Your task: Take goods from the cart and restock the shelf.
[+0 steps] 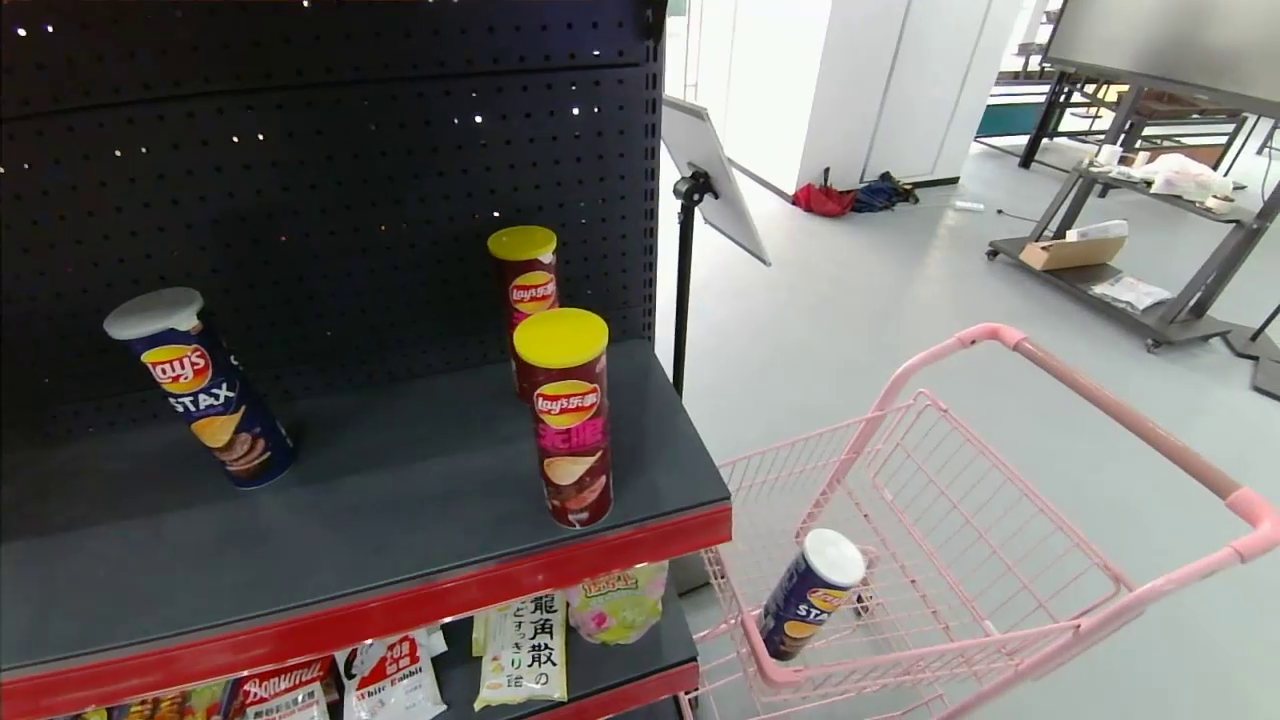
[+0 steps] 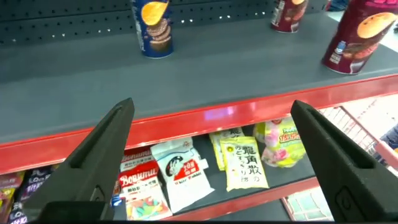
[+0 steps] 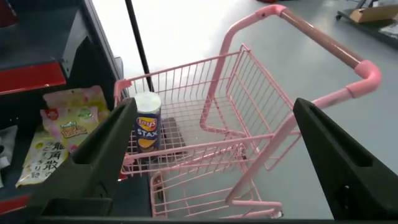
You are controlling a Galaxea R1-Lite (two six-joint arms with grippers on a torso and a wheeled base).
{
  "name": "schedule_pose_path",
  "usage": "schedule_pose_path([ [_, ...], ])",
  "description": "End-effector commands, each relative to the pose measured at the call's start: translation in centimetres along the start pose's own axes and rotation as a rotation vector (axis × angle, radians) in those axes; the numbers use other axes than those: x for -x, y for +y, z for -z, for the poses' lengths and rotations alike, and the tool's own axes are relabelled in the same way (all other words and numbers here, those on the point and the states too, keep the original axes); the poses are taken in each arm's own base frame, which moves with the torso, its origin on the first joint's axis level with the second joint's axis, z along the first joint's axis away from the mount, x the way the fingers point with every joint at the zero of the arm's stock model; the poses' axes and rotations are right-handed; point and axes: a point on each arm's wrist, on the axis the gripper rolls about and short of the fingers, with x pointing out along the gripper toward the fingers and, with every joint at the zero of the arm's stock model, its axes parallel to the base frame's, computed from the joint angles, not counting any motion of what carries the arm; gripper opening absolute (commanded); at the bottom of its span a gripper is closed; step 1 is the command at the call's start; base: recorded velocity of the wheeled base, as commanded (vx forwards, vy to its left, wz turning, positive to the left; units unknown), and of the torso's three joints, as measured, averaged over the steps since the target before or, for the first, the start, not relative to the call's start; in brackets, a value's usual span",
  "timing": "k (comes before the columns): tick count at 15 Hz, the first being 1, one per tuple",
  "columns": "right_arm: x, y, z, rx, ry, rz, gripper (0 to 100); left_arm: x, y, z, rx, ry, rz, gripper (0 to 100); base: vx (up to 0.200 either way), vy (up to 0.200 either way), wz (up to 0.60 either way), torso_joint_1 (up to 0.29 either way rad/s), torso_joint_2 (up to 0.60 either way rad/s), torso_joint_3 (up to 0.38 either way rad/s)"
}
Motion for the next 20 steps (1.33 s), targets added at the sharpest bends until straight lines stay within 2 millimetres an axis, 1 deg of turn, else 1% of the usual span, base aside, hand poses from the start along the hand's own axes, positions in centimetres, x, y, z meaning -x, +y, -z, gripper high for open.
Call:
schedule_pose_path([
  [1, 0.00, 0.00, 0.00, 0.002, 0.000, 0.000, 100, 0.00, 0.00, 0.01, 0.002, 0.000, -0.002, 100, 0.000, 0.000, 0.00, 0.000, 0.00, 0.000],
  [4, 0.00, 0.00, 0.02, 0.002, 0.001, 0.000, 100, 0.00, 0.00, 0.01, 0.002, 0.000, -0.002, 100, 0.000, 0.000, 0.00, 0.000, 0.00, 0.000],
  [20, -0.01, 0.00, 0.01, 0.001, 0.003, 0.000, 100, 0.01, 0.00, -0.03, 0.000, -0.001, -0.002, 100, 0.000, 0.000, 0.00, -0.143, 0.34, 0.197],
])
